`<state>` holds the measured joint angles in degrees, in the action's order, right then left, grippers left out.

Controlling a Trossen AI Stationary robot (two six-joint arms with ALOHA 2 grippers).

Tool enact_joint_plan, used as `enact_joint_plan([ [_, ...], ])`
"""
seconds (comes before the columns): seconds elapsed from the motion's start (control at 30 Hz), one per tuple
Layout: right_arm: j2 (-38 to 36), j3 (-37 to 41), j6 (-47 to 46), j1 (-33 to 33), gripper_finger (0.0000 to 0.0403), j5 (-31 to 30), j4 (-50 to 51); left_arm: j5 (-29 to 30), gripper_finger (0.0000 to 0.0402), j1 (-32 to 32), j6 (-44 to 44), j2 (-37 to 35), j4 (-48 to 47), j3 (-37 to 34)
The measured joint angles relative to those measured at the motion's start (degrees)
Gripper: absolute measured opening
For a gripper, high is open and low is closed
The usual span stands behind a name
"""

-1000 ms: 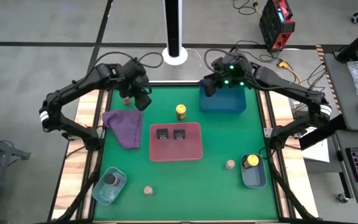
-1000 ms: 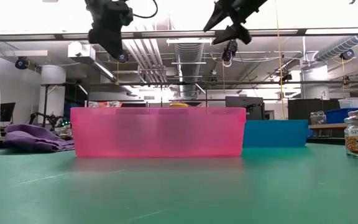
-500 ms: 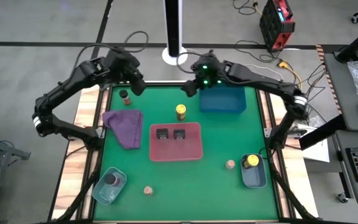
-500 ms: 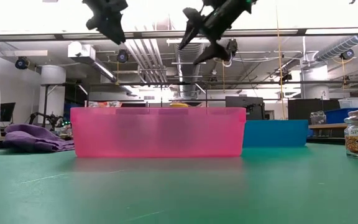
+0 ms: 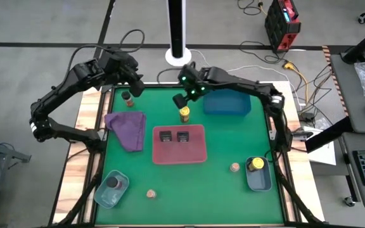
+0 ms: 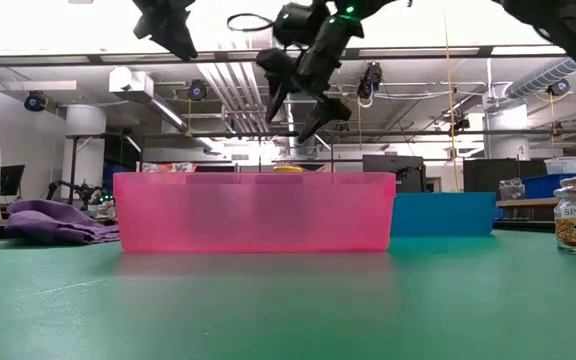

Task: Sort spices by type
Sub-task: Put the yellow seasoning bottle into the gray bin

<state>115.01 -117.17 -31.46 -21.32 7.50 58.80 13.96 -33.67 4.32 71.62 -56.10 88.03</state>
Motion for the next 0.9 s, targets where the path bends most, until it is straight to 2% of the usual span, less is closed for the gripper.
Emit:
enact_joint_plan([
  [0.23, 5.45, -2.56, -2.35, 1.62, 0.0337, -2.56, 5.61, 0.0, 0.0146, 0.0, 1.31, 0.46, 0.6, -0.04],
  [0.53, 10.2, -2.58, -2.24, 1.84, 0.0349, -3.34, 5.15, 0.02, 0.0146, -0.09, 2.74, 0.48, 1.08, -0.04],
  [0.9, 12.82, -2.45, -1.51, 1.84, 0.0321, -4.57, 3.45, 0.02, 0.0146, -0.09, 2.97, 0.5, 1.25, -0.09],
])
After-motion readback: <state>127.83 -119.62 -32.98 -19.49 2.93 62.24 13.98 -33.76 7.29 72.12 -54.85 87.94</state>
